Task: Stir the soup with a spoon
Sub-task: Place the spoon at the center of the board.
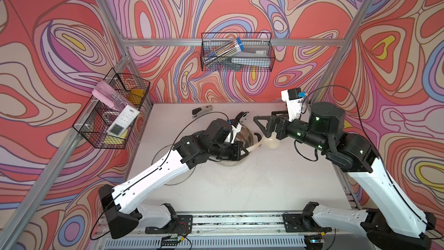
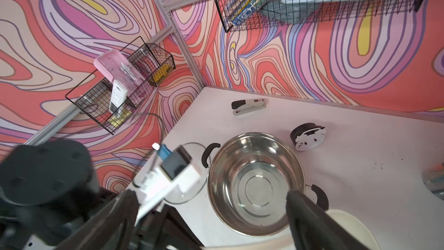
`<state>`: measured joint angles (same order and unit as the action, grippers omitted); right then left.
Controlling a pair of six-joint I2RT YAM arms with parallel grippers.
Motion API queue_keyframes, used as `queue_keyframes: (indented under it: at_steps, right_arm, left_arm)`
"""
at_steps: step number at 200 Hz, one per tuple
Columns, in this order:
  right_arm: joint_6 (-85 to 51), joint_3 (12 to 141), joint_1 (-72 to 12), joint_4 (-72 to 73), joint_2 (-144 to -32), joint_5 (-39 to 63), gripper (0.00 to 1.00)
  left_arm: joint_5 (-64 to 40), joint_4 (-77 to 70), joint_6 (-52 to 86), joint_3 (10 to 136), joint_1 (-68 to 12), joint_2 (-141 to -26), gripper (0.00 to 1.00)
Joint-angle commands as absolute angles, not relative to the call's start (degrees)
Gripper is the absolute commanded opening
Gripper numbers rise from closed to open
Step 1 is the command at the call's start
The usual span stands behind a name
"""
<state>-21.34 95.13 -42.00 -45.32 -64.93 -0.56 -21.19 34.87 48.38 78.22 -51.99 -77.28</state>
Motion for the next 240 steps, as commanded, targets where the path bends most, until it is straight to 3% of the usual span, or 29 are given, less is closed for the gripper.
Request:
queue_keyframes:
  at_steps: [1,78,130,153,173,211,240]
  right_arm:
    - [-22.3,95.8,-42.3,-45.5,-64.4,-0.4,0.98]
    - [-24.3,92.2,-42.3,-47.1,-61.4,-2.5,0.98]
    - [-24.9,91.0,-42.3,-46.4,-61.2,-2.3,0.98]
    - [-25.4,89.9,-42.3,-46.0,-60.5,-2.1,0.98]
    - [-25.4,89.0,-42.3,-45.8,-60.1,-2.1,0.98]
    - [-24.9,87.4,-42.3,-44.6,-60.7,-1.7,0.98]
    - [-25.1,85.0,-42.3,-42.8,-60.9,-1.3,0.98]
  left_arm:
    - [-26.6,19.3,54.3,76.0,-54.1,-81.5,0.00]
    - [-32.8,-2.2,64.7,75.0,-57.8,-102.4,0.00]
    - [-34.1,-5.0,69.5,72.6,-57.7,-106.8,0.00]
    - [-32.0,-4.7,71.7,68.7,-57.4,-104.7,0.27]
    - [-29.7,-0.7,71.0,66.4,-57.4,-101.2,0.44]
    - [-25.5,11.4,67.6,63.2,-57.4,-93.0,0.62]
    - [-21.1,21.7,65.1,59.8,-57.4,-84.5,0.66]
